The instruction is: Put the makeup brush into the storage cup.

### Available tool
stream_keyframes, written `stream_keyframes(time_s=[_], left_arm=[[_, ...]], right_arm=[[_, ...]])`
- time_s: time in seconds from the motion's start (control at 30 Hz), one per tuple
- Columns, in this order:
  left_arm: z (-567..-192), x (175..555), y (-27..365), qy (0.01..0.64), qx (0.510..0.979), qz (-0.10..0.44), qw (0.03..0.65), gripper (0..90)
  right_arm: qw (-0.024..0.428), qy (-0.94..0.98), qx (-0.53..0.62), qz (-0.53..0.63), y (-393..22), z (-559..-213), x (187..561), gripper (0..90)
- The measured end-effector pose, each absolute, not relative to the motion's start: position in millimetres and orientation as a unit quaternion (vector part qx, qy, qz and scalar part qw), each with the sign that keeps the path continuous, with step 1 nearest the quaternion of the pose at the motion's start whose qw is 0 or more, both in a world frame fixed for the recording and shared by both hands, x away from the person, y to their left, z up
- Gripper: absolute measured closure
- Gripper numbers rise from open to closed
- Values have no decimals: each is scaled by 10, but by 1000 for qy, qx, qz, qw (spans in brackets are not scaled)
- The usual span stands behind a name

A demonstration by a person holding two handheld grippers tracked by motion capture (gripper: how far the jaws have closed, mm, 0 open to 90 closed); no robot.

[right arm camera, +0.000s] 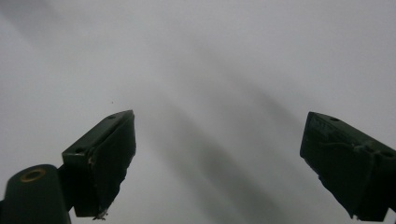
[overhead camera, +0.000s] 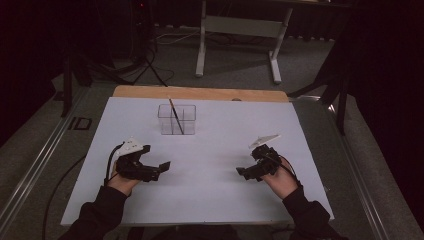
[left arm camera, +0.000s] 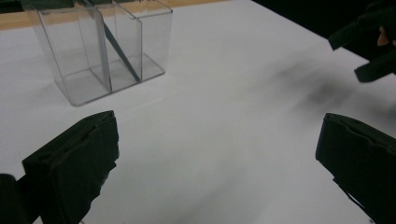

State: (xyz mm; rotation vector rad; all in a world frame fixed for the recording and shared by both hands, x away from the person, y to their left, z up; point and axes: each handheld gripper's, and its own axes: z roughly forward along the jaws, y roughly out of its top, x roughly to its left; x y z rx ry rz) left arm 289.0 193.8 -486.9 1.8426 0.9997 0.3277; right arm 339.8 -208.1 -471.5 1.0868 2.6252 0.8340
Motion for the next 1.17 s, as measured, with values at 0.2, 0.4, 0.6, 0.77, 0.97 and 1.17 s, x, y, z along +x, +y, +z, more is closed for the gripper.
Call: stream_keyframes(time_s=[0.2,0.4,0.6,0.77,0.97,1.17], left_arm=[[-4967,2838,2023,413,755,128,494,0],[-5029,2801,2085,392,760,123,503,0],[-5100,2776,2106,388,761,120,506,0],[-5118,2755,2131,364,756,117,532,0],[-5144,2754,2102,362,761,108,528,0],[-5169,2759,2055,357,766,97,526,0]], right_arm=[[91,883,366,281,-2087,-4713,3400,104],[91,882,366,282,-2083,-4706,3395,104],[96,884,361,283,-2078,-4703,3382,104],[97,884,359,283,-2077,-4699,3370,104],[99,886,356,281,-2073,-4717,3373,104],[100,886,356,280,-2072,-4724,3374,104]])
